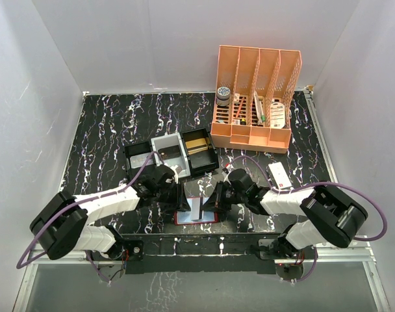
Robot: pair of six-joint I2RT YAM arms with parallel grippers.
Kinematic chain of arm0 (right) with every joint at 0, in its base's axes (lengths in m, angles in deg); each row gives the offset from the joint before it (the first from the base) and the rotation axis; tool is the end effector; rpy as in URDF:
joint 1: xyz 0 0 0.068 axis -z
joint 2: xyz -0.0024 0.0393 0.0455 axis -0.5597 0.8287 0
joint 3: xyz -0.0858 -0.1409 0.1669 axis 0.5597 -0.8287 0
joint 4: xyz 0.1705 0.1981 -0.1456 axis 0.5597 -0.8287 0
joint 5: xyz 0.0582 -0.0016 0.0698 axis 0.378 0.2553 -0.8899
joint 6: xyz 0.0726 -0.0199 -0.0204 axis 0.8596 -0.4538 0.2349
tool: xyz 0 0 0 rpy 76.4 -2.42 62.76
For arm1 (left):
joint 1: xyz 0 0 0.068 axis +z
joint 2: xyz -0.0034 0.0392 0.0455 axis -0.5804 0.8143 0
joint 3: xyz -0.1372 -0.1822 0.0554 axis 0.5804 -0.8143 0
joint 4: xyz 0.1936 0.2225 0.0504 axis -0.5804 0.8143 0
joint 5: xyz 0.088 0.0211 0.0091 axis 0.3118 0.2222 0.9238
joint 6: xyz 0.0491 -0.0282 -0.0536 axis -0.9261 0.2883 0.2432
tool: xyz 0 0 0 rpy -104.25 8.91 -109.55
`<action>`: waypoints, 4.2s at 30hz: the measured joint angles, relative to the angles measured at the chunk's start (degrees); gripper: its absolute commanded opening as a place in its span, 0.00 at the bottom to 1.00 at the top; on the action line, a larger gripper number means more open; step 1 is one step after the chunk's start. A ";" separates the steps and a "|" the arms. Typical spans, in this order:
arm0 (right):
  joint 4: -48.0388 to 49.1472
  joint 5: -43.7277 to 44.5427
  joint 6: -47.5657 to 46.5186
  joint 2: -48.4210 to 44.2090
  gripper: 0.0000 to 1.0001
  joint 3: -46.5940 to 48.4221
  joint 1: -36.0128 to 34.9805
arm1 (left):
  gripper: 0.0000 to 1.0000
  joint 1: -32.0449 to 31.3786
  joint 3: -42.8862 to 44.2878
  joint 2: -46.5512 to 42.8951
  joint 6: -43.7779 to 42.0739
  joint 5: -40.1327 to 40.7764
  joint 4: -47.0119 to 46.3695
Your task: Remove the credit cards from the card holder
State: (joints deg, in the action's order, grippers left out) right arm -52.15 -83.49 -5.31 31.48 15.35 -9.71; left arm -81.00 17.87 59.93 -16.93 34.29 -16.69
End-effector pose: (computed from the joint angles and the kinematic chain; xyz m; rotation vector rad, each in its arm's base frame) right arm 0.1849 0.2153 0.0357 0.1966 2.6601 1.3124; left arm 0.1957 -0.2258 0.0724 0.1318 2.6502 -0.9957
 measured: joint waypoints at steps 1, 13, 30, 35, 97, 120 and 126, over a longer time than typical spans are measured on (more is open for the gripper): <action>0.00 -0.07 -0.02 0.31 0.02 0.07 0.00 | 0.27 0.00 0.17 0.07 -0.02 -0.17 -0.39; 0.15 0.35 1.44 0.68 0.14 0.09 0.00 | 0.16 -0.81 0.98 6.49 0.26 -3.78 -5.03; 3.02 0.90 4.74 2.14 0.11 0.02 0.02 | 0.14 -1.31 0.02 6.91 1.44 -3.82 -7.32; 1.53 2.27 4.37 2.67 0.12 0.02 0.02 | 0.14 -1.49 0.02 6.69 1.55 -3.45 -7.28; 1.90 0.48 6.34 0.70 0.22 -3.32 -0.52 | 0.25 -1.75 1.49 -2.69 3.45 5.03 2.75; 6.54 -2.08 8.15 2.80 0.01 -0.59 -0.50 | 0.24 -1.92 -1.97 -3.32 2.16 3.54 -4.31; 6.64 -2.34 7.52 1.16 0.16 -1.44 -0.50 | 0.12 -1.92 -3.15 -1.42 1.57 2.16 -4.68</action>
State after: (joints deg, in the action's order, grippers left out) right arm -45.50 -85.83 2.21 32.64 13.91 -10.21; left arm -82.92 14.72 58.51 -15.36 36.45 -21.37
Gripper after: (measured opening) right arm 0.094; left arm 0.144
